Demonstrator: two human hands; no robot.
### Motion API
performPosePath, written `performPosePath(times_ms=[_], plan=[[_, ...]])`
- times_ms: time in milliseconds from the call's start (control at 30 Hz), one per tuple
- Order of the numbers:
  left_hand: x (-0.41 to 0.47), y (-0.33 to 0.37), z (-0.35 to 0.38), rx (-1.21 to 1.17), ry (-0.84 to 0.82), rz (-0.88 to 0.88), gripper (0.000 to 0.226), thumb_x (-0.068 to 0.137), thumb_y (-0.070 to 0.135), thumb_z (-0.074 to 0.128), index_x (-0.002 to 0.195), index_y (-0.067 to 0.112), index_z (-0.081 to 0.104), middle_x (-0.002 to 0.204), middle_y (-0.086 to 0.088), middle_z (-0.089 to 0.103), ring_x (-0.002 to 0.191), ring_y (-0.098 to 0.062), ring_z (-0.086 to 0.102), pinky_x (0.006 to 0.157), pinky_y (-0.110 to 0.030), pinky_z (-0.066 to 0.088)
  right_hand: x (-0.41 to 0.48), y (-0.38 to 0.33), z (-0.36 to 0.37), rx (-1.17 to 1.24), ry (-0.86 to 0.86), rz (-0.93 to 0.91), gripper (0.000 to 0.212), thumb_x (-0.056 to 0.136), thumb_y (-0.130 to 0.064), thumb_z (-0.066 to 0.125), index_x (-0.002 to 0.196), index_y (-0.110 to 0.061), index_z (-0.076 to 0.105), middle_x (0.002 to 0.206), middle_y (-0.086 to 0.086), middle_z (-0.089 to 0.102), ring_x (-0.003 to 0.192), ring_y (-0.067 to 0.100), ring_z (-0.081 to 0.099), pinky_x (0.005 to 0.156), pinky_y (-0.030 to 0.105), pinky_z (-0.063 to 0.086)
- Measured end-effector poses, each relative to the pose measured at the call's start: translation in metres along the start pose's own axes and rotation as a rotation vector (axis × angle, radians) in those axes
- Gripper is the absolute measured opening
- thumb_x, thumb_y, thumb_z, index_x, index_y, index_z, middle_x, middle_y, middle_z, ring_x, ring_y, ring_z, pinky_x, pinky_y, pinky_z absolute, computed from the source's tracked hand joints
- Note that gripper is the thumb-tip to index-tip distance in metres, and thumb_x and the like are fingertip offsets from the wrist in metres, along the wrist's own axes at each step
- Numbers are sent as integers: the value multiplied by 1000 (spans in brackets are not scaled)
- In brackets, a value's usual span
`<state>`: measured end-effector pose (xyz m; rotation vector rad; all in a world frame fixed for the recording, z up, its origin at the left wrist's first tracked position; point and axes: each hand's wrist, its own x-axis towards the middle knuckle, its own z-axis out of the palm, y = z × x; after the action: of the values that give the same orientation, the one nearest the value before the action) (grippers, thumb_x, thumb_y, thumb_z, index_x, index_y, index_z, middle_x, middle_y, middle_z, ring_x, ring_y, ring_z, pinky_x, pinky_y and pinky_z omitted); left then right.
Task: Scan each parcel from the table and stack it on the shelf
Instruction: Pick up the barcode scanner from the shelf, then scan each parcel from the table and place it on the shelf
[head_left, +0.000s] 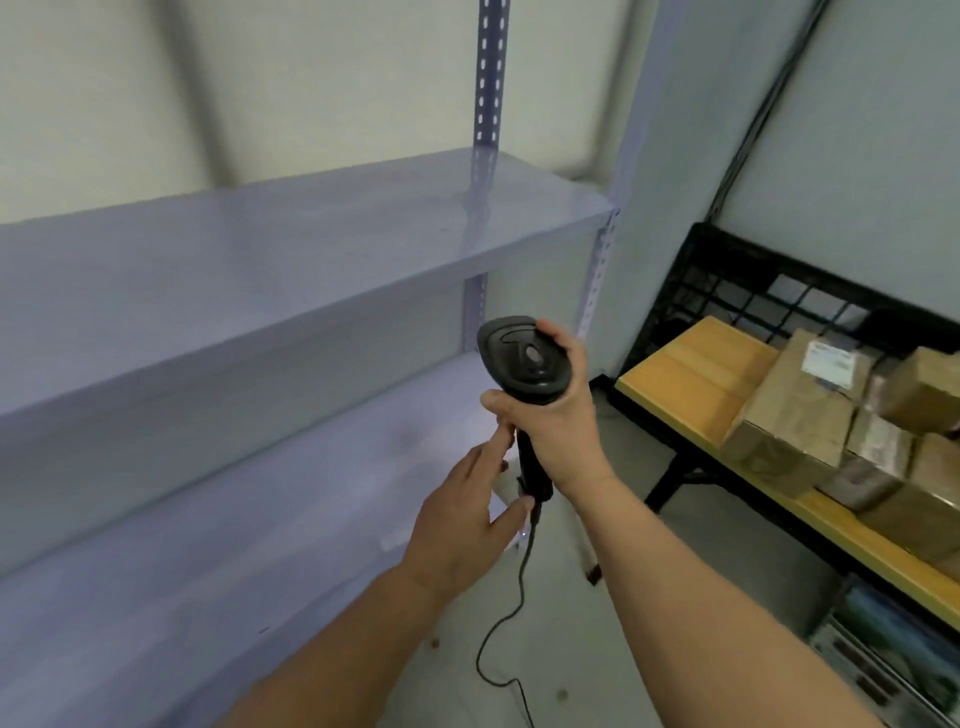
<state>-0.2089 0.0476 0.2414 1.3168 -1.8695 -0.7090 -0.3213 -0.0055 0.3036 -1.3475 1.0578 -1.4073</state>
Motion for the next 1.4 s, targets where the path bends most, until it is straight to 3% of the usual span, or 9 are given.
performPosePath(times_ms=[100, 233, 467, 667, 933, 1000, 1133, 1267, 1400], plan=[[17, 14, 14, 62, -32, 30, 68, 95, 33, 57, 141, 48, 9, 144, 6, 41, 123, -11, 47, 95, -32, 48, 2, -16, -42, -12, 14, -52, 75, 73, 3, 80, 121, -42, 45, 127, 0, 52, 107, 26, 63, 77, 40, 60], [41, 37, 39, 106, -16, 38, 65, 95, 32, 56, 149, 35, 19, 144, 8, 39, 127, -9, 43, 97, -29, 46, -1, -29, -105, 15, 73, -29, 70, 76, 0, 79, 123, -40, 45, 121, 3, 56, 68, 22, 69, 64, 41, 59], [95, 95, 112, 88, -59, 58, 63, 94, 32, 58, 149, 30, 26, 138, 5, 43, 123, -9, 45, 94, -27, 42, -15, -30, -223, -18, 199, -46, 71, 75, -2, 80, 129, -33, 45, 121, 3, 56, 60, 24, 55, 52, 36, 51], [146, 134, 187, 195, -174, 77, 66, 94, 42, 54, 151, 30, 22, 144, 3, 37, 126, -12, 44, 96, -34, 44, -18, -29, -311, -37, 302, -62, 73, 74, 5, 78, 131, -27, 43, 117, -9, 55, 72, 9, 64, 57, 29, 55], [195, 172, 277, 294, -331, -30, 73, 94, 49, 51, 153, 23, 16, 153, -1, 26, 138, -20, 30, 103, -39, 36, -17, -29, -413, -21, 340, -29, 74, 70, -9, 78, 129, -35, 41, 127, 6, 52, 68, 35, 66, 53, 30, 57], [204, 173, 293, 330, -374, -68, 78, 92, 54, 52, 153, 23, 15, 152, -3, 28, 138, -22, 30, 104, -39, 35, -17, -26, -428, -71, 397, -16, 77, 66, -17, 78, 130, -37, 40, 127, 0, 51, 65, 29, 63, 52, 32, 56], [228, 170, 320, 450, -445, -102, 90, 83, 69, 51, 151, 21, 18, 149, -10, 34, 135, -29, 32, 106, -43, 35, -12, -17, -450, -135, 481, -14, 76, 74, -2, 78, 131, -38, 40, 130, 6, 50, 64, 16, 63, 54, 28, 54], [253, 167, 342, 607, -560, -129, 104, 77, 81, 44, 153, 19, 11, 157, -16, 16, 144, -35, 16, 115, -51, 22, -4, -8, -457, -198, 547, -4, 81, 65, -19, 86, 127, -46, 42, 133, 2, 50, 89, 24, 61, 66, 29, 55], [276, 162, 364, 681, -660, -157, 113, 70, 90, 38, 154, 22, 6, 159, -21, 1, 147, -40, 1, 116, -57, 13, 8, -3, -454, -230, 632, 39, 78, 68, -17, 86, 126, -46, 43, 134, 4, 48, 90, 25, 57, 55, 23, 54]])
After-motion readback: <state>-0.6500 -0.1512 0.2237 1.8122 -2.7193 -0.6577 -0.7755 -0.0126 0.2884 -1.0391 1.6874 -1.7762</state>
